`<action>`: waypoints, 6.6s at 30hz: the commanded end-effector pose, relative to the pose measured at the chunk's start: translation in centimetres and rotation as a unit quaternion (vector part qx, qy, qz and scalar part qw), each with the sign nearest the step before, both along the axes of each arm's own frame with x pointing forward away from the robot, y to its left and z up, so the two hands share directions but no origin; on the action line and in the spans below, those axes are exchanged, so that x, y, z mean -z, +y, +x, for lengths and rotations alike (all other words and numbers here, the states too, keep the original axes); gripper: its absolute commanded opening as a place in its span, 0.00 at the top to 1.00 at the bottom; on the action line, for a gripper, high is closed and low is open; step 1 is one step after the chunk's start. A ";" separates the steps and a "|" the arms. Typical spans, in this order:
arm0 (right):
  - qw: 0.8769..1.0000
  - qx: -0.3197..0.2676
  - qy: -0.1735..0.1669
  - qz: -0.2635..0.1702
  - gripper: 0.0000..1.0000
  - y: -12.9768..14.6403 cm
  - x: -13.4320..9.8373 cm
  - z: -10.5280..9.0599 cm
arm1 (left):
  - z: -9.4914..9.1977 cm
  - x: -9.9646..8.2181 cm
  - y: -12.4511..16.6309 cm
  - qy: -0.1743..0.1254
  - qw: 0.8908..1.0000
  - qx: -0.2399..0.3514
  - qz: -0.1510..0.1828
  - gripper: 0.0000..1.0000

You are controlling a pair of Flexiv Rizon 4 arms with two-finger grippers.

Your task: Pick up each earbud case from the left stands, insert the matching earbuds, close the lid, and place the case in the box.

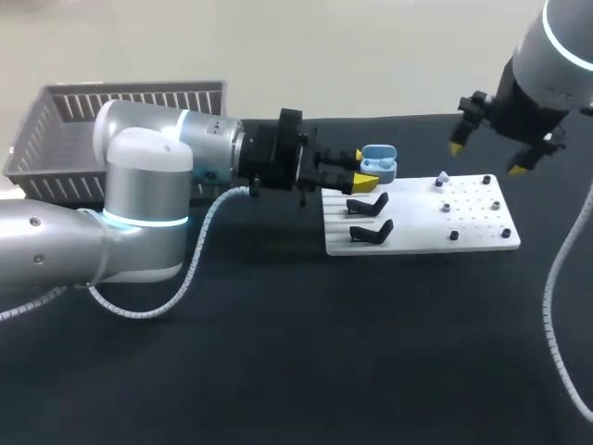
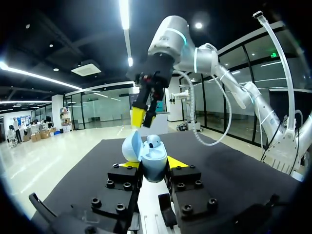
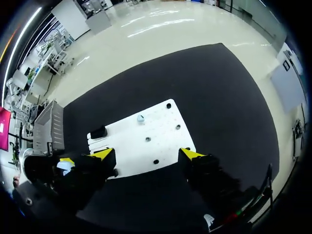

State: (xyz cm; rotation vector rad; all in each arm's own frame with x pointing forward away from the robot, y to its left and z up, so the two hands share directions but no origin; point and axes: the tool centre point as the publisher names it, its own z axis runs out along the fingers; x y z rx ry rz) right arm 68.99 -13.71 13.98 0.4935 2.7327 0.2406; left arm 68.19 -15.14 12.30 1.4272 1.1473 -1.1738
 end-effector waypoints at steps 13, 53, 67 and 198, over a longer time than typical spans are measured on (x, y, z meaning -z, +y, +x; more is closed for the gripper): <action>0.995 -0.091 0.033 -0.009 0.23 1.5 4.1 3.2 | -0.1 0.1 0.0 -0.002 1.000 -0.002 -0.001 1.00; 0.986 -0.126 0.090 0.058 0.56 2.0 10.0 6.4 | -0.1 0.1 0.0 -0.002 1.000 -0.002 -0.001 1.00; 0.987 -0.099 0.095 0.078 0.64 1.7 10.8 7.8 | -0.1 0.1 0.0 -0.002 1.000 -0.002 -0.001 1.00; 0.902 -0.417 0.090 -0.068 1.00 15.6 -5.5 -5.3 | -0.1 0.1 0.0 -0.002 1.000 -0.002 -0.001 1.00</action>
